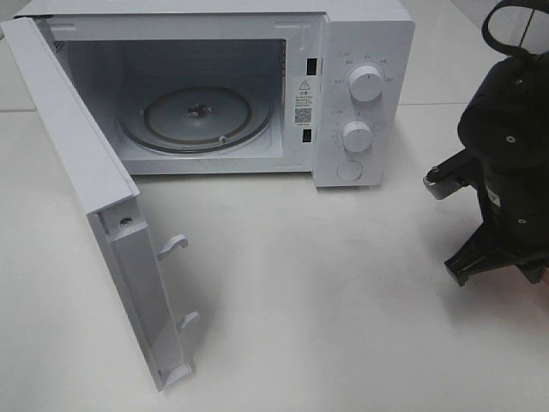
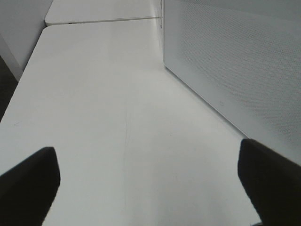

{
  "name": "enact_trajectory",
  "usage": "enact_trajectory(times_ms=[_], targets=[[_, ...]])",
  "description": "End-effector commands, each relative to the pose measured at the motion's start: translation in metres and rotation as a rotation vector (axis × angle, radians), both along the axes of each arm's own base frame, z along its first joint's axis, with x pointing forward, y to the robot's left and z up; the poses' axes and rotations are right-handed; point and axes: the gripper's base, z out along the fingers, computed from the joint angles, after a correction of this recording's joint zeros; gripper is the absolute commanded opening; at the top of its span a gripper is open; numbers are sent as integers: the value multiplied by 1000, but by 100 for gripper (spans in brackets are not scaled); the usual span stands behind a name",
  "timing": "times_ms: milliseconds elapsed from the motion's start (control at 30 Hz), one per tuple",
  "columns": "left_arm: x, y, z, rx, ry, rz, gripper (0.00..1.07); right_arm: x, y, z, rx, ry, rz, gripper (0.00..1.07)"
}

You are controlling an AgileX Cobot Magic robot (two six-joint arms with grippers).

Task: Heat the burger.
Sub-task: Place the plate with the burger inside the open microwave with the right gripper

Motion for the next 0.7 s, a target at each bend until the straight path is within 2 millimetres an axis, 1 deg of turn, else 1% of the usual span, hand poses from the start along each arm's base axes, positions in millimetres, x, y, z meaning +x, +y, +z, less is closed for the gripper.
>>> enact_trajectory(times_ms=[33,133,167,233,267,300,333,367,500,533,600,700], targets=[[-3,0,-1,-3,-19,-1,98,-14,-1,12,-68,0,46,0],[-3,0,-1,-3,-19,-1,98,-19,0,13,-68,2,56,0],[-3,0,-1,-3,-19,-1,98,-25,2,14,-71,5,71,0],[-3,0,-1,-3,-19,-1,98,-28,3,15,-71,5,78,0],[-3,0,-1,-3,-19,-1,98,-35,5,17,-68,4,92,0],[-3,0,-1,-3,-19,-1,98,-35,5,17,-68,4,92,0],[-3,0,-1,-3,-19,-1,98,-41,6,19,-67,3,107,0],[-3,0,-1,-3,-19,-1,98,-41,6,19,-67,3,107,0],[-3,0,-1,-3,-19,-1,98,-55,8,23,-71,-1,142,0],[-3,0,-1,-3,-19,-1,98,-55,8,23,-71,-1,142,0],[-3,0,-1,-3,-19,-1,98,-63,7,26,-78,-3,162,0],[-3,0,-1,-3,-19,-1,98,-67,8,27,-75,-8,179,0]])
